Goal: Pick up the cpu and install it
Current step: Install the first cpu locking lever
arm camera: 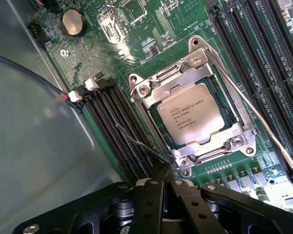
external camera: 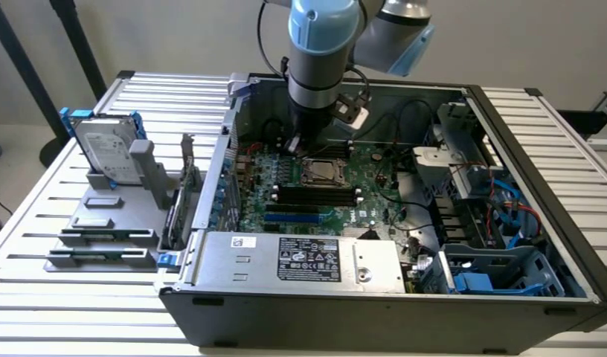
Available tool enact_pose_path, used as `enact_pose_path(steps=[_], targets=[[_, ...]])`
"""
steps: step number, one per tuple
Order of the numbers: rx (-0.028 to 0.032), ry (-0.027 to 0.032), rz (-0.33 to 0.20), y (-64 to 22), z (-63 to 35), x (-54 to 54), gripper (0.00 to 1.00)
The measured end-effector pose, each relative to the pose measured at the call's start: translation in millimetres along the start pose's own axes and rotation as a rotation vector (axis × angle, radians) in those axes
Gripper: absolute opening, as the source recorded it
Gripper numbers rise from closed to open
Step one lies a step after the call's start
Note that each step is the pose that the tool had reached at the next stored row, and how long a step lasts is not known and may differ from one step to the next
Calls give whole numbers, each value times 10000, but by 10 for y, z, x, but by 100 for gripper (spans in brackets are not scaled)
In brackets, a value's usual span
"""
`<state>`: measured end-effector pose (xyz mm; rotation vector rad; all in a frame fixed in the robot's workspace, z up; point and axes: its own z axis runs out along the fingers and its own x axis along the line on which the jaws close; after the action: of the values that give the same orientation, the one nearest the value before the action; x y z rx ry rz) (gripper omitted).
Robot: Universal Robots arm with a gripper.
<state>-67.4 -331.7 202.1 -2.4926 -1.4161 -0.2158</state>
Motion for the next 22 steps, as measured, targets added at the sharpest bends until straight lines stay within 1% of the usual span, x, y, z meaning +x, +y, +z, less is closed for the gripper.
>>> enact_pose_path(steps=[3, 7, 12, 15, 20, 22], targets=[[34, -53, 58, -1, 14, 1, 11], [116, -127, 133, 9, 30, 4, 11], [221, -196, 213, 62, 44, 30, 11], [313, -257, 280, 83, 49, 41, 11], [505, -379, 398, 117, 52, 60, 11], [552, -407, 438, 129, 51, 66, 11]])
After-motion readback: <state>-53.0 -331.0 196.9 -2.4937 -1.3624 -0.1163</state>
